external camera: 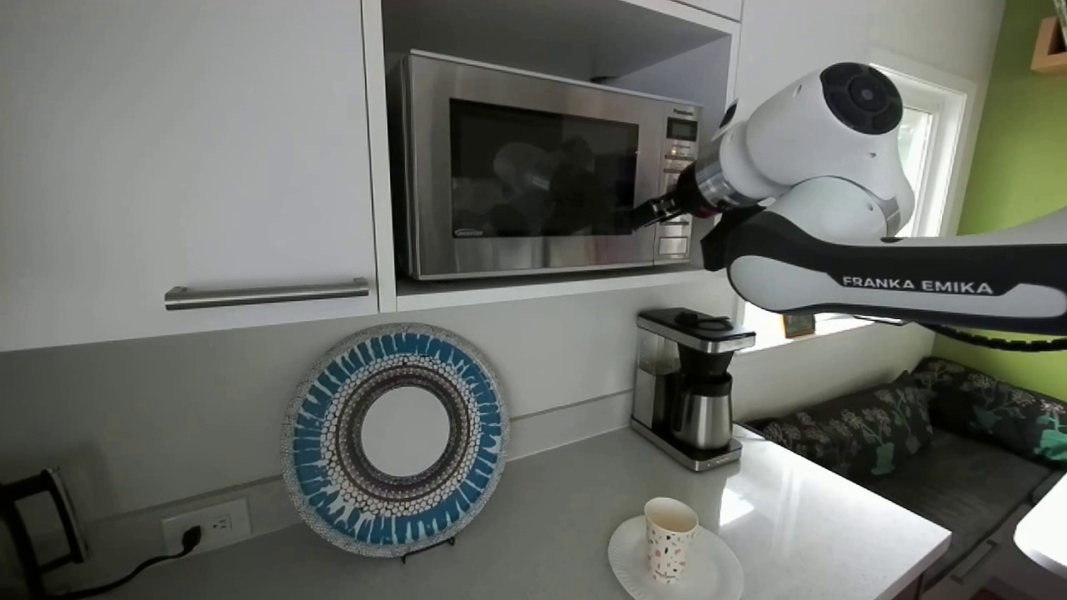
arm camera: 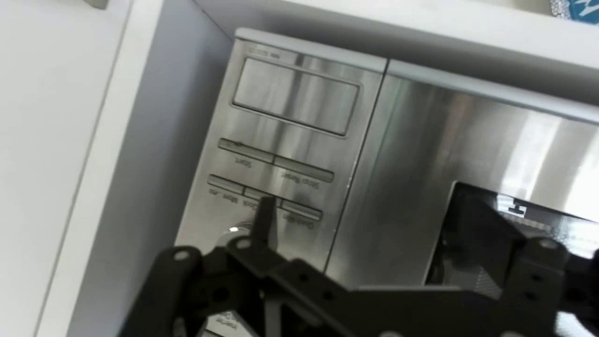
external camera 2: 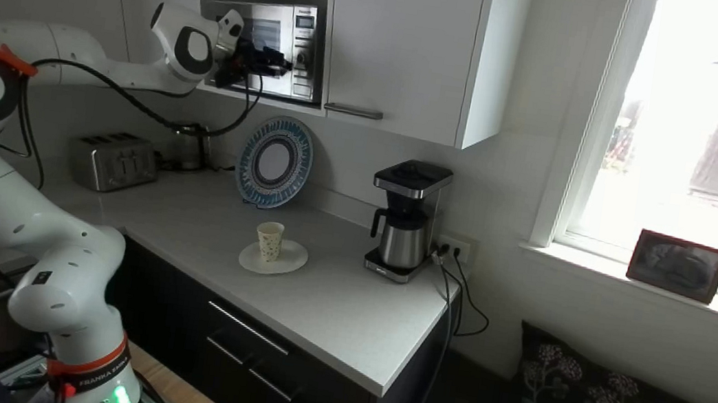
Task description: Close the door of the microwave
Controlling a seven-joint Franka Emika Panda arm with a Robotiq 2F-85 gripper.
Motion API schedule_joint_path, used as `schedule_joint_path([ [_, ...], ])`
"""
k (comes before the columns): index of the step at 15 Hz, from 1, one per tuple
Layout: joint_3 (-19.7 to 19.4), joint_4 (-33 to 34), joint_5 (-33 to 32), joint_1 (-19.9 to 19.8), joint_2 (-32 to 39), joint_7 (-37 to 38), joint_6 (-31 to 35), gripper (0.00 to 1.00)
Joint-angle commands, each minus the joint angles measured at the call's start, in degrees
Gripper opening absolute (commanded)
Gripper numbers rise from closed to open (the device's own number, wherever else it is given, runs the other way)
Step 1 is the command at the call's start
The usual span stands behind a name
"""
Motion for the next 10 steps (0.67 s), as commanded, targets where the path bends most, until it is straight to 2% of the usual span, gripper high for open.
schedule_joint_path([
  [1,-6.5,-0.2,-4.0,6.6,2.6,-0.8,-3.7,1.00],
  [4,-11.5,-0.7,-6.5,11.1,4.5,-0.3,-4.6,0.97],
  [5,-13.3,-1.1,-7.1,12.8,5.1,0.0,-4.2,0.76],
  [7,-16.7,-1.3,-8.1,16.5,6.1,0.4,-4.3,0.71],
  [10,-21.4,-1.6,-8.1,22.4,6.9,0.4,-4.6,0.46],
])
